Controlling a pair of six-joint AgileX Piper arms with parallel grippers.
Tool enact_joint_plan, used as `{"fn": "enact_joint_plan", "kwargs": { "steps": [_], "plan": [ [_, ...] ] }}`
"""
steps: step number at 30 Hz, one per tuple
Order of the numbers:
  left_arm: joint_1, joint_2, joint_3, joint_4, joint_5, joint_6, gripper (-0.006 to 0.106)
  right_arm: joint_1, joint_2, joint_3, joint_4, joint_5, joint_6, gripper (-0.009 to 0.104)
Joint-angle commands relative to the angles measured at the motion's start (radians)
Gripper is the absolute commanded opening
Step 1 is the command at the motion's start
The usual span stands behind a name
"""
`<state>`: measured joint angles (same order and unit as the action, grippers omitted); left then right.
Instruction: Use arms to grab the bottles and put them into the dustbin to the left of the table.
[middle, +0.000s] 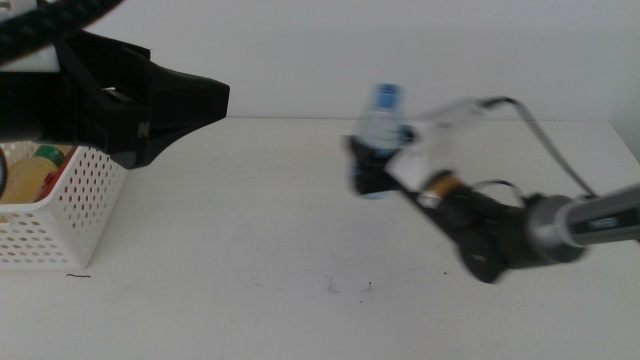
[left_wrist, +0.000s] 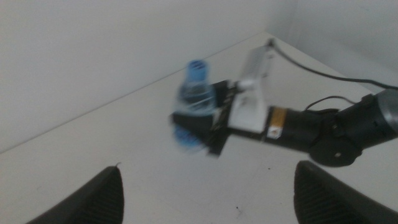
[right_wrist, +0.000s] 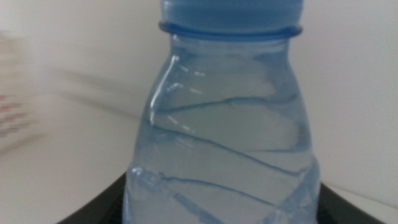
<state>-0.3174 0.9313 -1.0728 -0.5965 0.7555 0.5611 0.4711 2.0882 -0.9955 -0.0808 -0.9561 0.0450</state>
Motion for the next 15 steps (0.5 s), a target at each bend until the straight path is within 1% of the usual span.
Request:
{"fn": "enact_joint_plan", "kwargs": {
  "steps": [1, 4, 7, 13, 15],
  "plan": [
    [-0.002, -0.002, 0.003, -0.003, -0.012, -0.010, 0.094, 0.080, -0.006, -0.087, -0.015, 0.080, 0.011, -0.003],
    [-0.002, -0.002, 0.003, -0.003, -0.012, -0.010, 0.094, 0.151, 0.056, -0.194, -0.040, 0.128, 0.009, -0.003],
    [-0.002, -0.002, 0.003, -0.003, -0.012, -0.010, 0.094, 0.187, 0.115, -0.258, -0.053, 0.143, 0.009, -0.003],
    [-0.002, -0.002, 0.003, -0.003, -0.012, -0.010, 0.094, 0.193, 0.174, -0.275, -0.042, 0.152, 0.007, -0.003],
    [-0.002, -0.002, 0.003, -0.003, -0.012, -0.010, 0.094, 0.190, 0.184, -0.275, -0.042, 0.156, 0.007, 0.000]
  ]
}}
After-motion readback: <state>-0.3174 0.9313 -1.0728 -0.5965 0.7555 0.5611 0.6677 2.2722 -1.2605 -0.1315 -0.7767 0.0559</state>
